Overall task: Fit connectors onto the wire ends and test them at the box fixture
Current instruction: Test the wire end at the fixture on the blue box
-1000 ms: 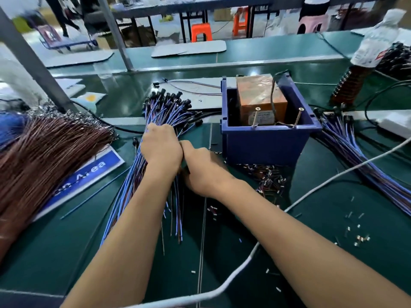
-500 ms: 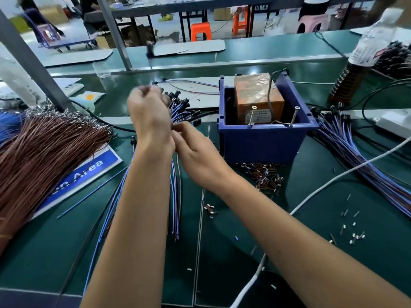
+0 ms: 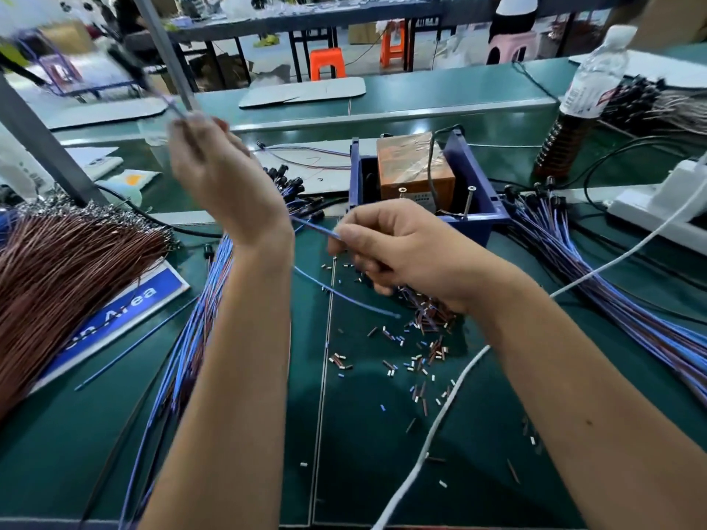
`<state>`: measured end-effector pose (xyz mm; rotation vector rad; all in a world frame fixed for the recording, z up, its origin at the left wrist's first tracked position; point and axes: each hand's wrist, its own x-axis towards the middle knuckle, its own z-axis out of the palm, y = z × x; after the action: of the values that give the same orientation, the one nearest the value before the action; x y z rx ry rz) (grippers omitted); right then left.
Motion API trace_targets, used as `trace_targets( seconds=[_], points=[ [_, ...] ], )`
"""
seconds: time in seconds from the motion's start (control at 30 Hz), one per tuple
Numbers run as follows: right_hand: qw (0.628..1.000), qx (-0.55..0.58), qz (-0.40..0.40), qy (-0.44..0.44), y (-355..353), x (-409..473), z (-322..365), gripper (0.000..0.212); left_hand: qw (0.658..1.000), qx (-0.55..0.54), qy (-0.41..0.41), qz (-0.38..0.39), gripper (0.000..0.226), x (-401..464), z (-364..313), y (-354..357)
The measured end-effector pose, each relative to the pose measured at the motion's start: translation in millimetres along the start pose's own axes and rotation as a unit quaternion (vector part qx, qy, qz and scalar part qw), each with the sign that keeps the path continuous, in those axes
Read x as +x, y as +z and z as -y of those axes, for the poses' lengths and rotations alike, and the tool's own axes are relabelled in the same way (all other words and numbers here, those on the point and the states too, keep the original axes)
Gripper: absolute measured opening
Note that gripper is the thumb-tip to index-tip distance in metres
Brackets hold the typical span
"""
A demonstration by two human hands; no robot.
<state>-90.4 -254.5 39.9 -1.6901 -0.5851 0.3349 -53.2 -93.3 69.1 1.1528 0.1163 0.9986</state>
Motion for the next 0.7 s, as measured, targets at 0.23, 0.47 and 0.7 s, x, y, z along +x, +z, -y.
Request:
trace_targets(
  seconds=[0.23, 0.47, 0.7],
  points=[
    [0.973, -0.221, -0.013, 0.064, -38.9, -29.6, -10.4, 0.02, 0.962, 0.163, 0.194, 0.103, 0.029, -17.4, 30.2, -28.6],
    [0.968, -0.225, -0.108, 0.01, -65.0, -51.7, -18.2, 0.015, 0.943, 0.165, 0.227, 0.181, 0.03, -8.0, 21.0, -39.5],
    [0.956, -0.239, -0.16, -0.06, -49.1, -55.5, -44.4, 0.022, 0.795, 0.255, 0.311, 0.454, 0.02, -93.9, 31.4, -23.6]
  ],
)
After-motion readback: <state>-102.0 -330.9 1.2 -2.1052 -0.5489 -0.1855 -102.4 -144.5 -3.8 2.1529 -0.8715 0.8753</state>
